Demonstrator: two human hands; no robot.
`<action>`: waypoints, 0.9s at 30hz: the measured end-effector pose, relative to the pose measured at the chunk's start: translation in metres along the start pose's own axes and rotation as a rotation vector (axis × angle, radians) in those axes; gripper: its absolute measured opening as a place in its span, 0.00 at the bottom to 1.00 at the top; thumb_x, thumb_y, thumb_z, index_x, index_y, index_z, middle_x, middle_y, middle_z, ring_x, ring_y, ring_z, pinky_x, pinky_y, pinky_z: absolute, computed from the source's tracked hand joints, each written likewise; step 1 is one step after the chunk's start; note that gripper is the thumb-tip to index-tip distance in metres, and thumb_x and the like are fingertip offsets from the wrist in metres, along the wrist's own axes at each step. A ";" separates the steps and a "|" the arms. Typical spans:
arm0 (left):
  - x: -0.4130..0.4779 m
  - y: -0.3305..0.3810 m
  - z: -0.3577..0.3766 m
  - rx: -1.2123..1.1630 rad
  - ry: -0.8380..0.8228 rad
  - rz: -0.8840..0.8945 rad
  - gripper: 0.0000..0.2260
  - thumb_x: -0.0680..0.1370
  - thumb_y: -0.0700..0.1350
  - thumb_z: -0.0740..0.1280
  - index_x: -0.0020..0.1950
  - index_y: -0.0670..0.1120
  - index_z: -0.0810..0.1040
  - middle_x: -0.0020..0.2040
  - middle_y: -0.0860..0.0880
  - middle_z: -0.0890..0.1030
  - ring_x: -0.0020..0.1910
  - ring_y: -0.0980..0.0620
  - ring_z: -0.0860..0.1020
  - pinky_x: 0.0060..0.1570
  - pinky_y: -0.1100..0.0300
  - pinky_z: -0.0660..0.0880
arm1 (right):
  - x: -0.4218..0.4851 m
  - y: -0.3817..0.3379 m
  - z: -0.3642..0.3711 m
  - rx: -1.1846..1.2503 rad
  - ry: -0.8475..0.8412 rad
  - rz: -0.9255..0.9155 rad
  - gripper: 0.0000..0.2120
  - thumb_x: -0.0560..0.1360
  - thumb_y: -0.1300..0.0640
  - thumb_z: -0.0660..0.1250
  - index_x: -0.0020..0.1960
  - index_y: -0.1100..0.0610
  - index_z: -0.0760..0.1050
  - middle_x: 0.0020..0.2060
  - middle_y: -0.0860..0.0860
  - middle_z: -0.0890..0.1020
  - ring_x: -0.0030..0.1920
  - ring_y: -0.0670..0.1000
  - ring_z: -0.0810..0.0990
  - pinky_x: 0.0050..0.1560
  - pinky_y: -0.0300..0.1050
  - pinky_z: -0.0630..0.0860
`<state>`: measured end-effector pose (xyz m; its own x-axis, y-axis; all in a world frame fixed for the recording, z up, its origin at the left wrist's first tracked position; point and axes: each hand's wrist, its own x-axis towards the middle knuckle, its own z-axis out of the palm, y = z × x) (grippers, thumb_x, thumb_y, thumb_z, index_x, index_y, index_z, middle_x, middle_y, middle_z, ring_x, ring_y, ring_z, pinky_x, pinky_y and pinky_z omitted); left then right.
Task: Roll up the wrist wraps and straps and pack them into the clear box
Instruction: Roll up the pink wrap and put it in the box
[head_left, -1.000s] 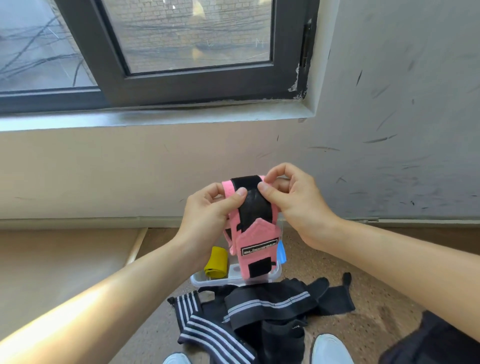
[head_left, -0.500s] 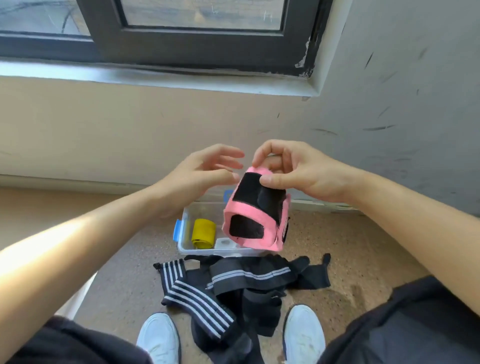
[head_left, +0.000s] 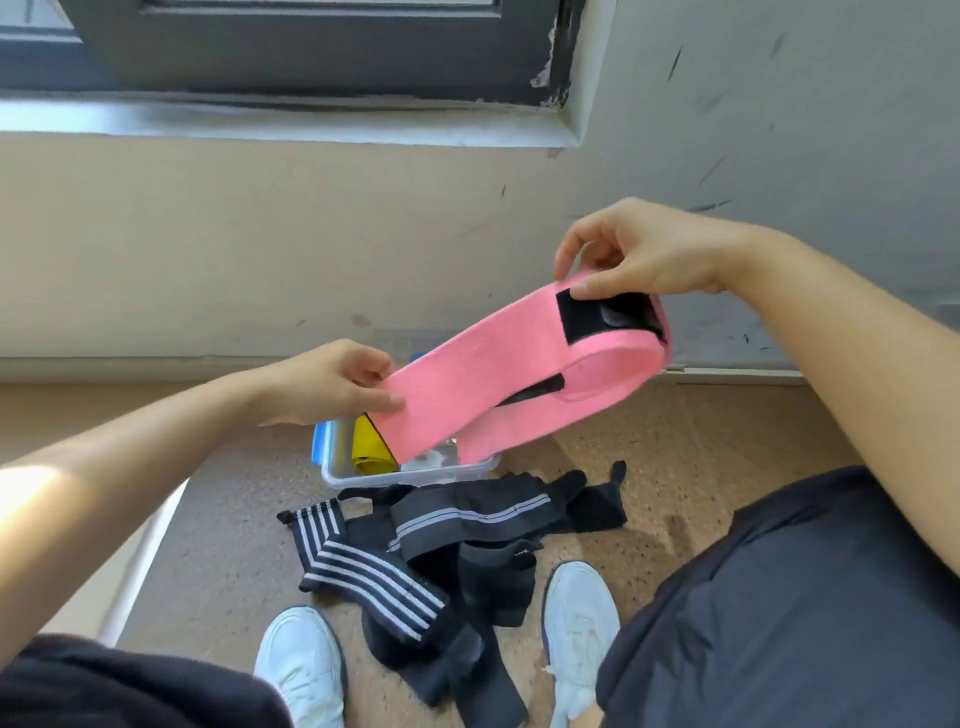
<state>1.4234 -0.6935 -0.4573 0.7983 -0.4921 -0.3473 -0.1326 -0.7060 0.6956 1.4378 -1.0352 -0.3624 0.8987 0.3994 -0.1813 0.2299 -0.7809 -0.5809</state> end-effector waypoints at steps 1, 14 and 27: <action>0.002 0.001 0.000 0.003 0.035 0.009 0.08 0.77 0.52 0.74 0.46 0.47 0.82 0.45 0.44 0.85 0.42 0.46 0.82 0.51 0.44 0.78 | 0.001 0.007 -0.001 -0.015 -0.001 0.023 0.06 0.78 0.58 0.72 0.53 0.50 0.81 0.42 0.58 0.84 0.40 0.50 0.81 0.49 0.55 0.79; 0.009 0.054 0.012 -0.547 0.387 0.210 0.03 0.81 0.38 0.67 0.48 0.43 0.81 0.37 0.54 0.85 0.36 0.60 0.81 0.39 0.68 0.77 | 0.013 -0.008 0.055 0.147 -0.205 -0.013 0.14 0.80 0.45 0.68 0.64 0.46 0.79 0.61 0.42 0.81 0.57 0.37 0.80 0.61 0.46 0.80; -0.013 0.070 -0.009 -0.686 0.587 0.263 0.06 0.81 0.42 0.69 0.56 0.47 0.83 0.47 0.49 0.87 0.43 0.52 0.81 0.42 0.58 0.77 | 0.030 -0.049 0.084 0.624 0.302 -0.180 0.09 0.79 0.65 0.70 0.59 0.62 0.79 0.45 0.55 0.83 0.43 0.49 0.83 0.42 0.44 0.83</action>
<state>1.4087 -0.7320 -0.3987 0.9852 -0.1256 0.1162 -0.1247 -0.0620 0.9902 1.4225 -0.9443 -0.4056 0.9518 0.2752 0.1358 0.2094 -0.2588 -0.9430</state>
